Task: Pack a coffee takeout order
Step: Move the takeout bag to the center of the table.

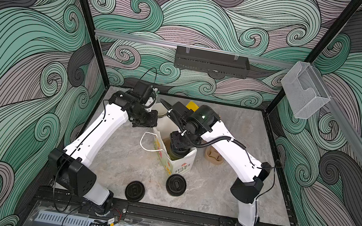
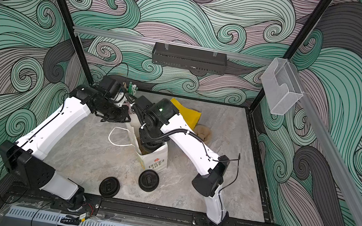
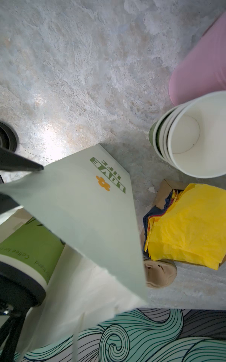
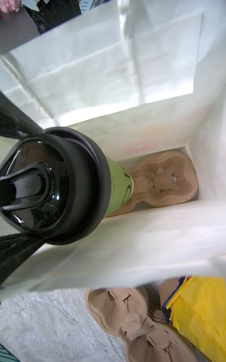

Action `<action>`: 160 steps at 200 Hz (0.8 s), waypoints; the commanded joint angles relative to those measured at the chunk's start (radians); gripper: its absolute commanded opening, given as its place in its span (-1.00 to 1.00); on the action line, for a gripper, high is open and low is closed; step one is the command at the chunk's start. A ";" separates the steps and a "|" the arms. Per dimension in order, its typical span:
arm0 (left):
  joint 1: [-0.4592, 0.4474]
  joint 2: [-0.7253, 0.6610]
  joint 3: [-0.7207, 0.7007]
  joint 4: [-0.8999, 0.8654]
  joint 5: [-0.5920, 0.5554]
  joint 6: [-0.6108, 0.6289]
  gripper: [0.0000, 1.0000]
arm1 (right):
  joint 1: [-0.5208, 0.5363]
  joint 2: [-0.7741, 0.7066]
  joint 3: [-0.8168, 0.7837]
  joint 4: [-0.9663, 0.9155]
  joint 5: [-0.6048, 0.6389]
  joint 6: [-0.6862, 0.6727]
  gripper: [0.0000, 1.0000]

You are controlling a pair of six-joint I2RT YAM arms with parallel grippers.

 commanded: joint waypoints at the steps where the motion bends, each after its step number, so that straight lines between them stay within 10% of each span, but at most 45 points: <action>1: -0.009 -0.039 -0.031 0.056 0.086 -0.057 -0.80 | -0.009 -0.058 -0.024 -0.194 0.036 -0.025 0.32; 160: -0.266 0.054 -0.022 0.279 -0.017 -0.328 -0.96 | -0.064 -0.327 -0.385 -0.194 0.048 -0.017 0.34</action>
